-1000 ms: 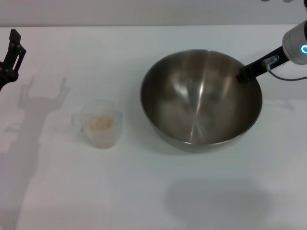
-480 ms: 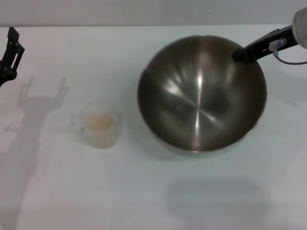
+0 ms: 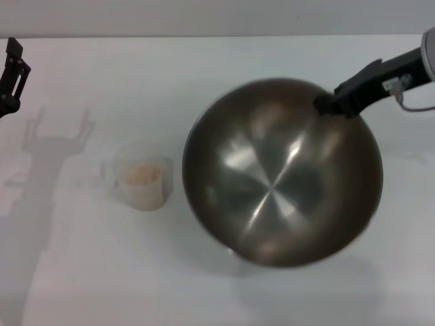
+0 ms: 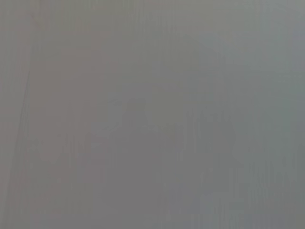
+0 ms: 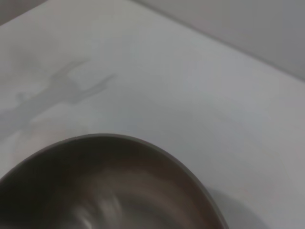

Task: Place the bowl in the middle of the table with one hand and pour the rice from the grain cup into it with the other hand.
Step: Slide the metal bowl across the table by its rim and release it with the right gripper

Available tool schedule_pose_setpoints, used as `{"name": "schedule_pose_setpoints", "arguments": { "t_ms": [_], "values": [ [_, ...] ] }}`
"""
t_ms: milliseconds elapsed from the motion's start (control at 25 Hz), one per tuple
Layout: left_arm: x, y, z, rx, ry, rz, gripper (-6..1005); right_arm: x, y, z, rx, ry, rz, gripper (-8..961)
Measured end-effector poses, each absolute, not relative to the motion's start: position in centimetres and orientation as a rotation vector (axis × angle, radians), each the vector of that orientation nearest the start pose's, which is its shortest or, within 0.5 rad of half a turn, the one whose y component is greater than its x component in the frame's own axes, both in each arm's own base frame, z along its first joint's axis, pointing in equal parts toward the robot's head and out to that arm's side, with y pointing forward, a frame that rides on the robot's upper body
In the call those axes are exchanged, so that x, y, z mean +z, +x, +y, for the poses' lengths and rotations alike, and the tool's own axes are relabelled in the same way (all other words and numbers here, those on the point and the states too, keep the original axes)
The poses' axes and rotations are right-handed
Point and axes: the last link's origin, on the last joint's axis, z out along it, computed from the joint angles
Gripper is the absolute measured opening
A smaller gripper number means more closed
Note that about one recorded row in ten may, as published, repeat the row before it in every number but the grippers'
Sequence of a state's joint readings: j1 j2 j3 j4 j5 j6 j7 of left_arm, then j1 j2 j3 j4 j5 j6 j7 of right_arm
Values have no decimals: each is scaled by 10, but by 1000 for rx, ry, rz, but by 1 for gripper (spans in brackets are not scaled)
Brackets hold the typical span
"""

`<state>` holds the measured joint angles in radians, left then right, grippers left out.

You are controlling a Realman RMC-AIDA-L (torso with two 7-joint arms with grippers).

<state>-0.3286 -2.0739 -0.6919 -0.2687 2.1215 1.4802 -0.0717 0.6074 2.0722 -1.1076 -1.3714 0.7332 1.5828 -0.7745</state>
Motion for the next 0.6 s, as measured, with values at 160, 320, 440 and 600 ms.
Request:
{"name": "schedule_pose_setpoints", "arguments": {
  "t_ms": [160,320,440,600],
  "values": [
    [2,-306,292,-909,-1445,-366,841,31,168,364,-117,-2722,853,27],
    [2,-306,291,-912,-1442,-365,841,15,168,361,-152,-2780,870,29],
    [3,-306,291,-914,-1440,-364,841,9,169,361,-165,-2798,887,31],
    [3,-306,290,-916,-1438,-363,841,1,171,360,-187,-2821,915,33]
  ]
}}
